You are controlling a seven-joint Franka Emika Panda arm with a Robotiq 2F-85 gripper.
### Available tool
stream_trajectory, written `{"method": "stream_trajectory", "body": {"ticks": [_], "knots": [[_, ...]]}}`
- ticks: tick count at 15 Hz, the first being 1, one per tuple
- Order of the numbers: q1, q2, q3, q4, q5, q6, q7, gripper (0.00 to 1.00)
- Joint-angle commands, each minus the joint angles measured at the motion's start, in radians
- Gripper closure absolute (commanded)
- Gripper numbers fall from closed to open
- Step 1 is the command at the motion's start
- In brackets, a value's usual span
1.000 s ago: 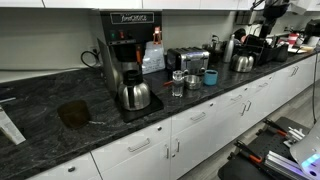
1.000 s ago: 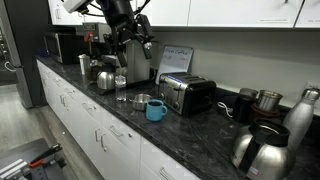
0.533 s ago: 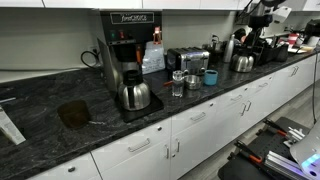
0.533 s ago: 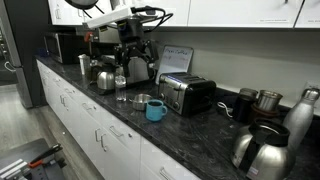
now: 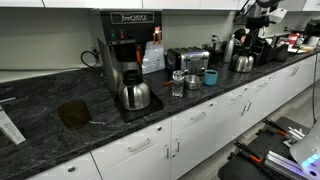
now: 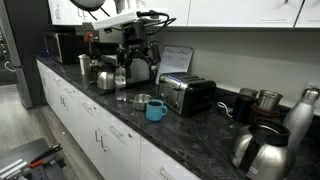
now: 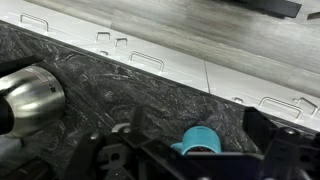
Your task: Move the blue cup slightly to the left
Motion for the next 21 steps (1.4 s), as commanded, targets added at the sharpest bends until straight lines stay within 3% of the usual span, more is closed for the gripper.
{"method": "stream_trajectory", "body": {"ticks": [1,5,12,13,21], "knots": [[-0.008,0.001,0.008,0.001,0.004,-0.001,-0.003,0.0],[-0.008,0.091,0.001,0.052,0.051,0.096,0.077,0.0],[-0.033,0.333,0.01,0.206,0.226,0.237,0.335,0.0],[-0.031,0.292,0.018,0.16,0.186,0.238,0.289,0.0],[-0.036,0.33,0.018,0.199,0.208,0.239,0.332,0.0]]}}
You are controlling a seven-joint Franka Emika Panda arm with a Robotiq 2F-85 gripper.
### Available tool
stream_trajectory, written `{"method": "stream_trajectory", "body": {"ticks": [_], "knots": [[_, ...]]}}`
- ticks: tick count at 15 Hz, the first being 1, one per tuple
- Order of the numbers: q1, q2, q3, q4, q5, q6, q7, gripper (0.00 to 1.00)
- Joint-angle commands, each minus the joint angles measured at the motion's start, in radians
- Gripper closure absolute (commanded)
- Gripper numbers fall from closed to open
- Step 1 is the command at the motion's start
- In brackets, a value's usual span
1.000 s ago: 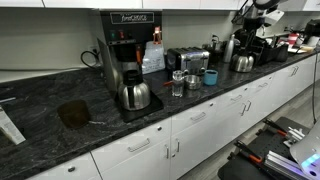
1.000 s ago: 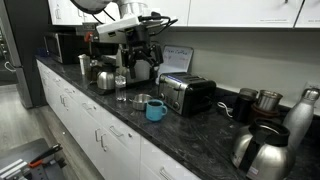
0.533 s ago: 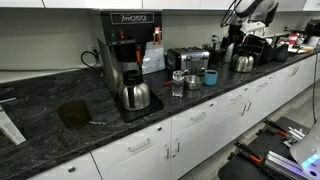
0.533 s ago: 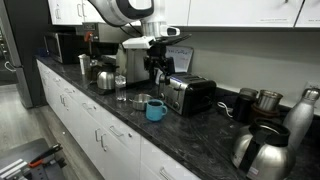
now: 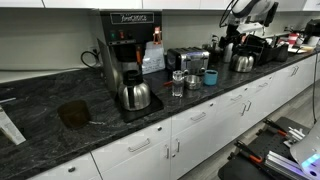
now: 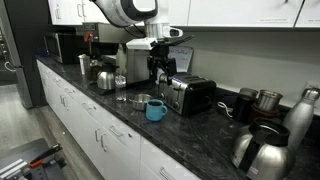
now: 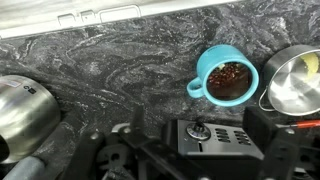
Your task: Move the blue cup slightly to the left
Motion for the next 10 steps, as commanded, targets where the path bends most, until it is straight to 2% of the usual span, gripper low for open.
{"method": "stream_trajectory", "body": {"ticks": [1,6,10], "knots": [[-0.018,0.0,0.018,0.002,0.003,-0.003,-0.002,0.0],[-0.028,0.092,0.0,0.075,0.285,0.057,0.058,0.0],[-0.053,0.189,0.0,0.11,0.391,0.197,0.165,0.0]]}}
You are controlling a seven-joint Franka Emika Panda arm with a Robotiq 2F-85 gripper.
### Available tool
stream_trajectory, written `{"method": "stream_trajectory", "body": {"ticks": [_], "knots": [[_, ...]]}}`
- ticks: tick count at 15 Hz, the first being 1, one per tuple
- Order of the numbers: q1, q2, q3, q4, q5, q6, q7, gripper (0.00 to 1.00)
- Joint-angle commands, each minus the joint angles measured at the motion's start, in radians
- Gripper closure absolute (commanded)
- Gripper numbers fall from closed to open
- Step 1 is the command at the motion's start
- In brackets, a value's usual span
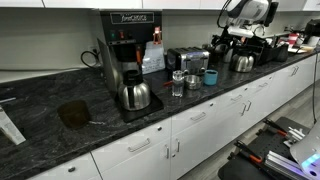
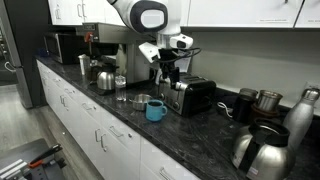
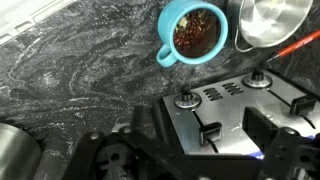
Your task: Move the blue cup slightly to the left
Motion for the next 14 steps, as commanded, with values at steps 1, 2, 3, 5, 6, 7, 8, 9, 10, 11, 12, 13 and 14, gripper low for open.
{"method": "stream_trajectory", "body": {"ticks": [1,2,3,5,6,7,8,9,10,11,12,13,14], "knots": [[-0.026,0.084,0.006,0.036,0.061,0.109,0.122,0.0],[-0.028,0.098,0.0,0.027,0.041,0.145,0.18,0.0],[-0.03,0.109,-0.008,0.018,0.013,0.178,0.236,0.0],[-0.035,0.109,0.002,0.016,0.021,0.158,0.191,0.0],[-0.035,0.114,0.0,0.016,0.021,0.167,0.207,0.0],[-0.035,0.113,-0.001,0.016,0.021,0.17,0.214,0.0],[-0.034,0.11,-0.001,0.016,0.021,0.17,0.218,0.0],[-0.034,0.109,-0.001,0.016,0.021,0.17,0.22,0.0],[-0.034,0.109,-0.001,0.016,0.021,0.17,0.22,0.0],[-0.034,0.109,-0.001,0.016,0.021,0.17,0.22,0.0],[-0.034,0.109,-0.001,0.016,0.021,0.17,0.22,0.0],[-0.034,0.113,-0.001,0.013,0.024,0.175,0.227,0.0],[-0.033,0.117,-0.001,0.006,0.023,0.184,0.236,0.0]]}}
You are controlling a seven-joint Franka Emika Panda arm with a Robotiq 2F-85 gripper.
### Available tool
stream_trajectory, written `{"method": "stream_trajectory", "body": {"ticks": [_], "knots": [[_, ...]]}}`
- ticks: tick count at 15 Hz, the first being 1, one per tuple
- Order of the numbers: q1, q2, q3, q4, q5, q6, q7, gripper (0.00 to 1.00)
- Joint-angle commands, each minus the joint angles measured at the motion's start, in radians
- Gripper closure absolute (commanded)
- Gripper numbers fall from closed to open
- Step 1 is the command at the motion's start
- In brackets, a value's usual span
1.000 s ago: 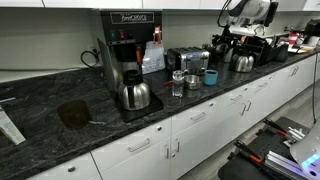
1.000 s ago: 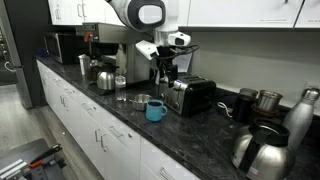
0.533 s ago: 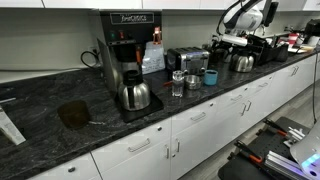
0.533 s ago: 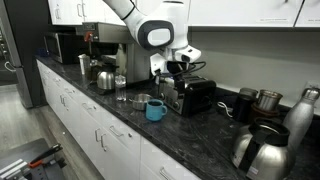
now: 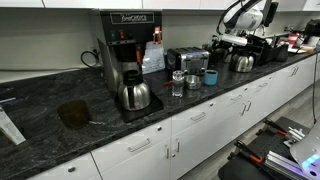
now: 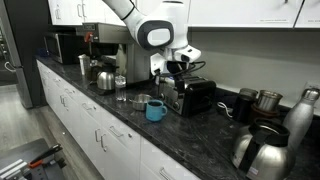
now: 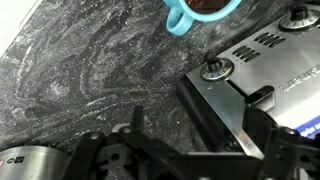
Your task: Move the blue cup slightly to the left
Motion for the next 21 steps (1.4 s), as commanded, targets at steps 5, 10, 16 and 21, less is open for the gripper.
{"method": "stream_trajectory", "body": {"ticks": [5,10,16,21], "knots": [[-0.004,0.021,-0.003,-0.043,-0.024,-0.021,0.107,0.0],[-0.003,0.046,0.002,-0.061,-0.006,-0.003,0.161,0.0],[-0.002,0.054,0.001,-0.06,-0.005,0.005,0.184,0.0],[0.004,0.053,0.001,-0.073,-0.011,0.019,0.195,0.0]]}}
